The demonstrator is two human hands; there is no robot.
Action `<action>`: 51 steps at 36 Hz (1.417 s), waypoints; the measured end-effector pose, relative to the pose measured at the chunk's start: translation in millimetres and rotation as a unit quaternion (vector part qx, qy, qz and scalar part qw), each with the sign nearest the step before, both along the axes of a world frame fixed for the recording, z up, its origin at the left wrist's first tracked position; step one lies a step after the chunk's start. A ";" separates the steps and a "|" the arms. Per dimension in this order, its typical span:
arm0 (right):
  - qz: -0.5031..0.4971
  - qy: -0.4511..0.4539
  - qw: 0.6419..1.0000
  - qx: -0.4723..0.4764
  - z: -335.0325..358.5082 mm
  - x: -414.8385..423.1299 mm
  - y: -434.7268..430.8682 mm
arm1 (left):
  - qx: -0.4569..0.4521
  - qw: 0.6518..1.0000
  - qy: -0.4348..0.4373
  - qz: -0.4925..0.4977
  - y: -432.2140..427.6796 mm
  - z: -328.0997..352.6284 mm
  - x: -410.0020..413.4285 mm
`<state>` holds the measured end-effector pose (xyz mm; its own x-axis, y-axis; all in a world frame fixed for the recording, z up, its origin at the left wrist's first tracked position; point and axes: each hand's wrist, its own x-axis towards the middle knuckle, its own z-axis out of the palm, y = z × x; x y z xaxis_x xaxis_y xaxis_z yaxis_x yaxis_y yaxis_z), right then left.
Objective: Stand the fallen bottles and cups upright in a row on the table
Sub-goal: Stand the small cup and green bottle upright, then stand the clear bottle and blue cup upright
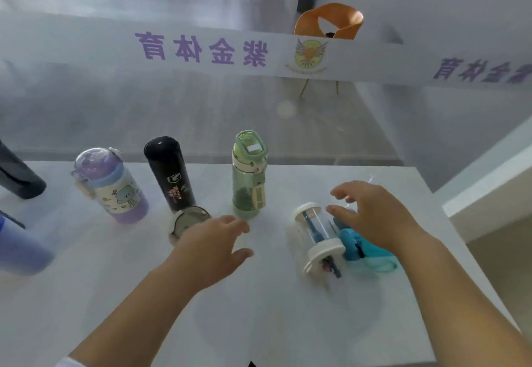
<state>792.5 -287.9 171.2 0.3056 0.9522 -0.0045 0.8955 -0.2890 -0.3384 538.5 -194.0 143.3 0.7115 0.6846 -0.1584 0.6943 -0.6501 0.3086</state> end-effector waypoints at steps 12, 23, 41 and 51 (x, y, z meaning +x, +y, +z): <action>-0.102 0.017 0.986 -0.131 -71.1 60.0 -85.7 | -0.087 0.989 0.098 -0.063 -20.5 -57.1 71.9; 0.006 -0.120 0.967 -0.226 -127.5 121.2 -75.5 | 0.064 0.973 0.129 -0.180 -29.5 -92.6 162.8; 0.102 -0.170 0.952 -0.235 -168.5 146.0 -55.1 | 0.138 0.960 0.193 -0.147 -41.2 -133.0 196.4; 0.079 -0.105 0.968 -0.212 -157.9 158.4 -54.5 | 0.096 0.989 -0.088 0.069 -51.6 -129.9 179.1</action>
